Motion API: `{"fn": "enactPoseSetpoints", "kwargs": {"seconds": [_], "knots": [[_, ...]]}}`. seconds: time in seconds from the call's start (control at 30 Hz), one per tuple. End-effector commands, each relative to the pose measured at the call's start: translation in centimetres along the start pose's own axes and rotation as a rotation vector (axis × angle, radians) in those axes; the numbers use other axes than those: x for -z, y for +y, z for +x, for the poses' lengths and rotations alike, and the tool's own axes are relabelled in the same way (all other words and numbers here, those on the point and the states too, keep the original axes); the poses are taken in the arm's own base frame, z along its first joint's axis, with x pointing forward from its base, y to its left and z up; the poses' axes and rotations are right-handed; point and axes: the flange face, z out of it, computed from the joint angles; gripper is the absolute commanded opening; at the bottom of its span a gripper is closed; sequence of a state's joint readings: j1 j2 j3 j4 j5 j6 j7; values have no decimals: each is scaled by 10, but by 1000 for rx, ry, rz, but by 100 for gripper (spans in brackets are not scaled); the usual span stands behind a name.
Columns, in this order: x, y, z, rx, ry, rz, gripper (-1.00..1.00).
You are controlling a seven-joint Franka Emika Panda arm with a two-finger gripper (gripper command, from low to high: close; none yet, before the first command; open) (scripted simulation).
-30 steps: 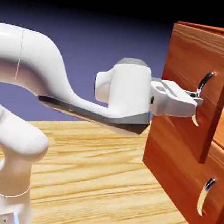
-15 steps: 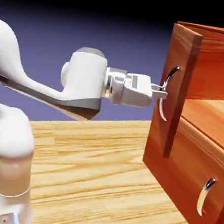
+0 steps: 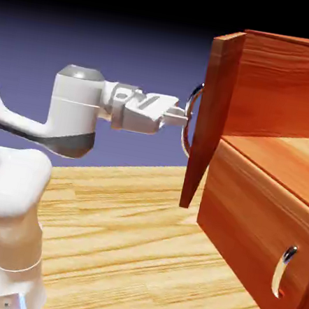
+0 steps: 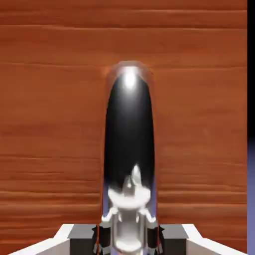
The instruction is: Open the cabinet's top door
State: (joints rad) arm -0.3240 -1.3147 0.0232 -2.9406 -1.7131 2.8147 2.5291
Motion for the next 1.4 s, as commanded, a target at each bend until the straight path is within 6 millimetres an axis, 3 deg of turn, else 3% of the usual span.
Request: {"fn": "enactPoseSetpoints", "kwargs": {"seconds": [0.0, 0.27, 0.7, 1.07, 1.37], "knots": [[4, -1, -1, -1, 6, -7, -100], [42, -11, -11, -1, 64, -65, -100], [129, -43, -43, -1, 203, -204, -100], [221, -99, -99, -1, 375, -376, -100], [276, -150, -149, -1, 503, -504, -100]]}}
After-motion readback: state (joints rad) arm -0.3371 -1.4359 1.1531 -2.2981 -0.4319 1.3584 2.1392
